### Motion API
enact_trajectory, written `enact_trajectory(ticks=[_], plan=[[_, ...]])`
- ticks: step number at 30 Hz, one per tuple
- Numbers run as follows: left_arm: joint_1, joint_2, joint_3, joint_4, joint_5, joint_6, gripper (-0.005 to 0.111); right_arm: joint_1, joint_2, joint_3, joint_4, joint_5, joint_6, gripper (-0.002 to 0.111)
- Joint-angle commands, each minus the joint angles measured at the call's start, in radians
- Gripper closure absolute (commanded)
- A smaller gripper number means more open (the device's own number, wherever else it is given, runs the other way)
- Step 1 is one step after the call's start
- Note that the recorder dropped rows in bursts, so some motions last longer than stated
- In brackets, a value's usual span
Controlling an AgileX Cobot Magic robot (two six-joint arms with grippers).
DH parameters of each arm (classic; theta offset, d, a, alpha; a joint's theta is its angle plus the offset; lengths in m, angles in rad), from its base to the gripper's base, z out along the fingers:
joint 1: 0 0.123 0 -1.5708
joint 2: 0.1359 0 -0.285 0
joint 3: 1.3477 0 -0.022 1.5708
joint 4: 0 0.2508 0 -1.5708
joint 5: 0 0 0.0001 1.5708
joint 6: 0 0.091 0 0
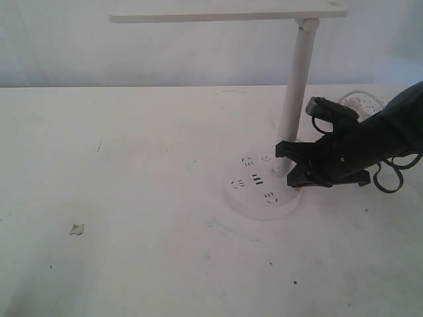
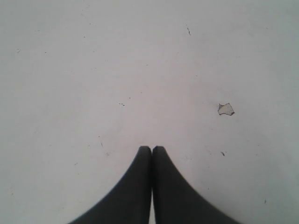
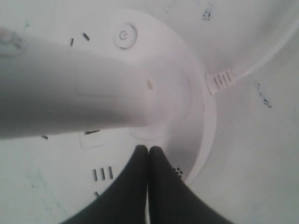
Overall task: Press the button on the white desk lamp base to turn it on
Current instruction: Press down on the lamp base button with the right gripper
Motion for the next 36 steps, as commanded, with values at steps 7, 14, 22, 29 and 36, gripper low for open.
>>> enact_trajectory(ticks=[7, 14, 22, 29, 36], plan=[[-0.008, -0.003, 0.002, 0.0, 0.002, -0.001, 0.107, -0.002, -0.001, -0.002, 0.014, -0.001, -0.011, 0.108], [-0.008, -0.003, 0.002, 0.0, 0.002, -0.001, 0.107, -0.002, -0.001, -0.002, 0.02, 0.02, -0.011, 0.108], [-0.008, -0.003, 0.002, 0.0, 0.002, -0.001, 0.107, -0.002, -0.001, -0.002, 0.041, 0.015, -0.011, 0.108], [-0.008, -0.003, 0.002, 0.0, 0.002, -0.001, 0.107, -0.002, 0.001, -0.002, 0.039, 0.015, -0.011, 0.108], [-0.008, -0.003, 0.002, 0.0, 0.002, -0.001, 0.107, -0.002, 0.004, 0.0, 0.039, 0.015, -0.011, 0.108]])
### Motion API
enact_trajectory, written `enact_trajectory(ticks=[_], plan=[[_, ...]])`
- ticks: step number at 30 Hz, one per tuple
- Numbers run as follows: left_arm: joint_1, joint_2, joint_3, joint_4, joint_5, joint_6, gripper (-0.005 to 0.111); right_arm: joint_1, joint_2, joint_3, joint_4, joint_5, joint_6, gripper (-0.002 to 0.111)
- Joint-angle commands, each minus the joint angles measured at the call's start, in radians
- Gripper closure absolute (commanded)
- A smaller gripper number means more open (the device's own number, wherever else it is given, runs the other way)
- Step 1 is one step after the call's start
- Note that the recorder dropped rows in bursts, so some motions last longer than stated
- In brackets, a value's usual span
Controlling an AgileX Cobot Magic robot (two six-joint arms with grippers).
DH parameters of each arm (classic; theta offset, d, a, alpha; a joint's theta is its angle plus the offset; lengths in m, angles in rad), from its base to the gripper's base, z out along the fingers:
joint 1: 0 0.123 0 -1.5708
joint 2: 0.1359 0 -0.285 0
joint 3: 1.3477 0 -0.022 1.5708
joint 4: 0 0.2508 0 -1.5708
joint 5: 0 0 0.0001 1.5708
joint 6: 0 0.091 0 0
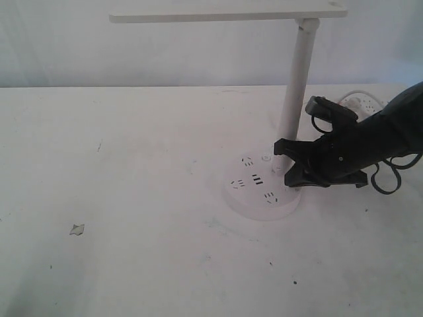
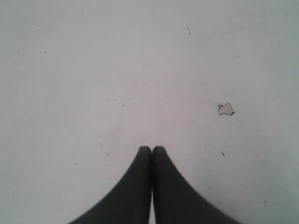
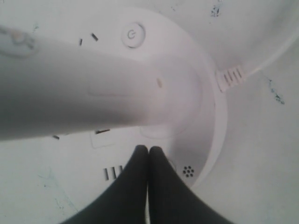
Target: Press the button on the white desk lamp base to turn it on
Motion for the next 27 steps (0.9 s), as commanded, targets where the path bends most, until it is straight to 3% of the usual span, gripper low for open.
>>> enact_trajectory(ticks=[1, 20, 27], plan=[[-0.008, -0.003, 0.002, 0.0, 0.002, -0.001, 0.107, -0.002, 0.008, 0.0, 0.003, -0.004, -0.011, 0.108], [-0.008, -0.003, 0.002, 0.0, 0.002, -0.001, 0.107, -0.002, 0.086, 0.0, -0.018, 0.032, -0.011, 0.108], [-0.008, -0.003, 0.002, 0.0, 0.002, -0.001, 0.107, -0.002, -0.054, -0.002, -0.01, 0.036, -0.011, 0.108]])
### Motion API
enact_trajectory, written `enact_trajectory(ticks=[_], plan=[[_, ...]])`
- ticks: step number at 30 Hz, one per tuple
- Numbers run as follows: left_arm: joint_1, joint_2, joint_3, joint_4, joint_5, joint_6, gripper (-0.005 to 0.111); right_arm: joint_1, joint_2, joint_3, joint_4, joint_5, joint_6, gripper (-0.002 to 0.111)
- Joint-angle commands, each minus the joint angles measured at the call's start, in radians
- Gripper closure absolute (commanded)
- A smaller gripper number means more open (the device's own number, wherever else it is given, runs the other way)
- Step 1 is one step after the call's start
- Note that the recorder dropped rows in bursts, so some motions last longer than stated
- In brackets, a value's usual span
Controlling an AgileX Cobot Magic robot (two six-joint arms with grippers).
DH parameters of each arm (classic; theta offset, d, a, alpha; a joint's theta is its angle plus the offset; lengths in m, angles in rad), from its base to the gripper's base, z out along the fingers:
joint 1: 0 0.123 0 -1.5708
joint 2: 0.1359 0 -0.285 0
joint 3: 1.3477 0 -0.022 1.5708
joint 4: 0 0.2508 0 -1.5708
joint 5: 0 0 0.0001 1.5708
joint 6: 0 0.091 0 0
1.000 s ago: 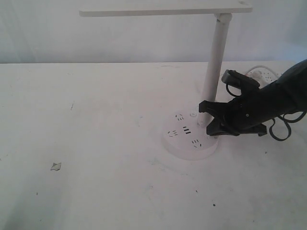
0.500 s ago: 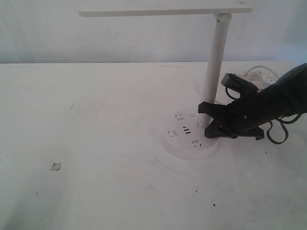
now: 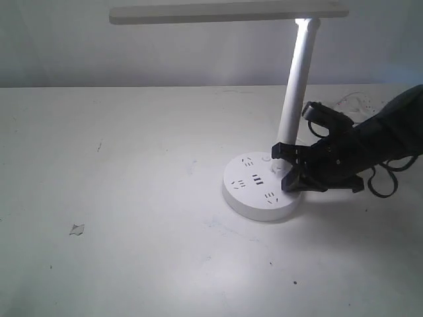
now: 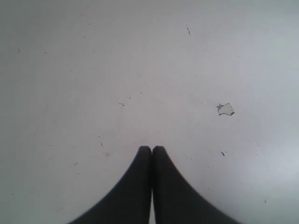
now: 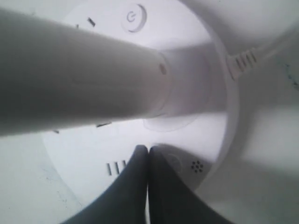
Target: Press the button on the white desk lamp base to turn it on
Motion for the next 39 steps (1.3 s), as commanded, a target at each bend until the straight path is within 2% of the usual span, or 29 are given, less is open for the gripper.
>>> enact_trajectory(ticks=[1, 4, 10, 13, 21, 25, 39], plan=[[-0.008, -0.003, 0.002, 0.0, 0.002, -0.001, 0.107, -0.001, -0.11, 0.006, -0.017, 0.003, -0.011, 0.108], [-0.008, -0.003, 0.002, 0.0, 0.002, -0.001, 0.107, -0.001, -0.195, 0.006, -0.035, 0.04, -0.011, 0.108], [-0.008, -0.003, 0.002, 0.0, 0.002, -0.001, 0.107, -0.001, -0.365, 0.006, -0.309, 0.18, 0.117, 0.108], [-0.008, -0.003, 0.002, 0.0, 0.002, -0.001, 0.107, -0.001, -0.443, 0.016, -0.381, 0.245, 0.166, 0.108], [-0.008, -0.003, 0.002, 0.0, 0.002, -0.001, 0.107, -0.001, -0.644, 0.048, -0.399, 0.38, 0.178, 0.108], [-0.008, -0.003, 0.002, 0.0, 0.002, -0.001, 0.107, -0.001, -0.706, 0.048, -0.399, 0.381, 0.178, 0.108], [-0.008, -0.003, 0.002, 0.0, 0.002, -0.001, 0.107, -0.001, -0.736, 0.048, -0.413, 0.351, 0.176, 0.108]])
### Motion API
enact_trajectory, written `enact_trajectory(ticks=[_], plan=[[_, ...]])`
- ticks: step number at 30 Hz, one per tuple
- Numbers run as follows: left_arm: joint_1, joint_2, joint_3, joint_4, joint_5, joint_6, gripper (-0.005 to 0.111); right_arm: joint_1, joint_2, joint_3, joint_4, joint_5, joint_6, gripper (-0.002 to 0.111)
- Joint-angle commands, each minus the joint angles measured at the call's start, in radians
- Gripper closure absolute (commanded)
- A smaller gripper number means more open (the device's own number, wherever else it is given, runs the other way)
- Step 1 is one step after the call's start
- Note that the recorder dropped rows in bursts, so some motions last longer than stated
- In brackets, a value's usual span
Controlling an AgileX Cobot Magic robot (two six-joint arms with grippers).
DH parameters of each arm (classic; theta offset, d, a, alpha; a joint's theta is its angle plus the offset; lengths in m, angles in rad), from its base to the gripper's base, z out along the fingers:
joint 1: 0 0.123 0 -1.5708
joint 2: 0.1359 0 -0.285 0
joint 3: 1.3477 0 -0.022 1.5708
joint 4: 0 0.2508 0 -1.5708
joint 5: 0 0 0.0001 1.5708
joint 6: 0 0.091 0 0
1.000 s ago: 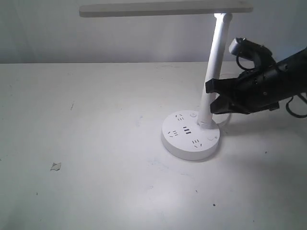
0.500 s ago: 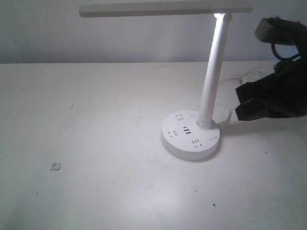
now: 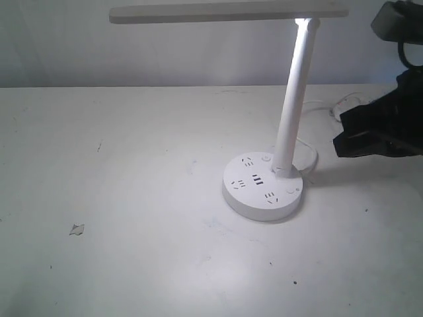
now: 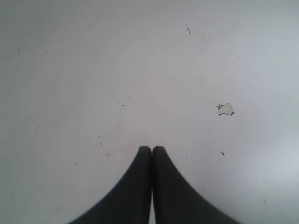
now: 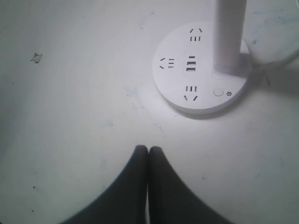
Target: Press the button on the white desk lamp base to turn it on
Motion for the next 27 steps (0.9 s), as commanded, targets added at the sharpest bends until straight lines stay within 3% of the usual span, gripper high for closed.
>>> enact_trajectory(ticks=[1, 12, 20, 27], plan=[[-0.008, -0.003, 0.002, 0.0, 0.002, -0.001, 0.107, -0.001, -0.008, 0.004, -0.02, -0.049, 0.001, 0.108], [-0.008, -0.003, 0.002, 0.0, 0.002, -0.001, 0.107, -0.001, -0.204, 0.004, -0.031, -0.416, -0.021, 0.108], [-0.008, -0.003, 0.002, 0.0, 0.002, -0.001, 0.107, -0.001, -0.519, 0.009, -0.057, -0.328, -0.021, 0.108], [-0.008, -0.003, 0.002, 0.0, 0.002, -0.001, 0.107, -0.001, -0.833, 0.113, -0.094, -0.166, -0.021, 0.108]])
